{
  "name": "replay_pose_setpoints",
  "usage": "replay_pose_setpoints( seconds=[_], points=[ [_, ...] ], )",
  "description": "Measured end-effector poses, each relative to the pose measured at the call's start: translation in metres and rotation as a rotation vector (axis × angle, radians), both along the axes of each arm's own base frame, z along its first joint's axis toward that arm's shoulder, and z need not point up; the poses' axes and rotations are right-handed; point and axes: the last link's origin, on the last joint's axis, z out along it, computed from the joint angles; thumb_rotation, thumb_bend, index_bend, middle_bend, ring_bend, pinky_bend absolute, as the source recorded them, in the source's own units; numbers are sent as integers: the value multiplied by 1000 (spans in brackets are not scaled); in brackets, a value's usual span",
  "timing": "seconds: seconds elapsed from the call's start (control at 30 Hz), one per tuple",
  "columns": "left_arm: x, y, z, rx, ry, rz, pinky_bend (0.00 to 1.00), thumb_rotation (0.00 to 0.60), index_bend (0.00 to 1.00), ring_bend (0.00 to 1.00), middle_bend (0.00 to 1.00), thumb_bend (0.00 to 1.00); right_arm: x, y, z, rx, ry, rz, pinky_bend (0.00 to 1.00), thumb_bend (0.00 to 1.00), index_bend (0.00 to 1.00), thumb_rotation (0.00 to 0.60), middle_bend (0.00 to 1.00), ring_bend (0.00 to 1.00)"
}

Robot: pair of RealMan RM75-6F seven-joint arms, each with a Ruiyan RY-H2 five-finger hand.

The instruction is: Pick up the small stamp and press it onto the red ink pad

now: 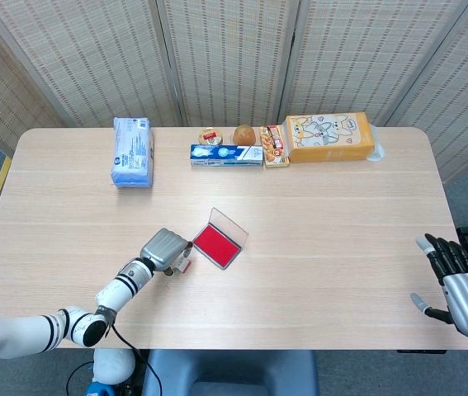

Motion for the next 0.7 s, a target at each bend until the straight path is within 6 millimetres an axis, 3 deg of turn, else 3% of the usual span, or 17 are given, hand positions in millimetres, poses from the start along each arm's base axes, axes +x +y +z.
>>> replay_pose_setpoints(
  seconds=[0.27,0.43,0.6,0.7],
  points=[
    [2,-1,2,2,-22,6,938,580,240,1000,1000,292,-1,2,2,-8,-5,-5,0,250,0,600,26,0],
    [5,-4,11,22,-32,-1,938,432,169,1000,1000,270,0,5,4,-18,-14,8,0,250,0,600,21,0],
    [9,-16,34,68,-57,-16,934,390,123,1000,1000,258,0,6,5,-15,-19,9,0,250,0,600,18,0],
    [4,-27,62,138,-91,-18,920,388,54,966,1000,253,0,7,7,-21,-26,13,0,250,0,600,18,0]
  ],
)
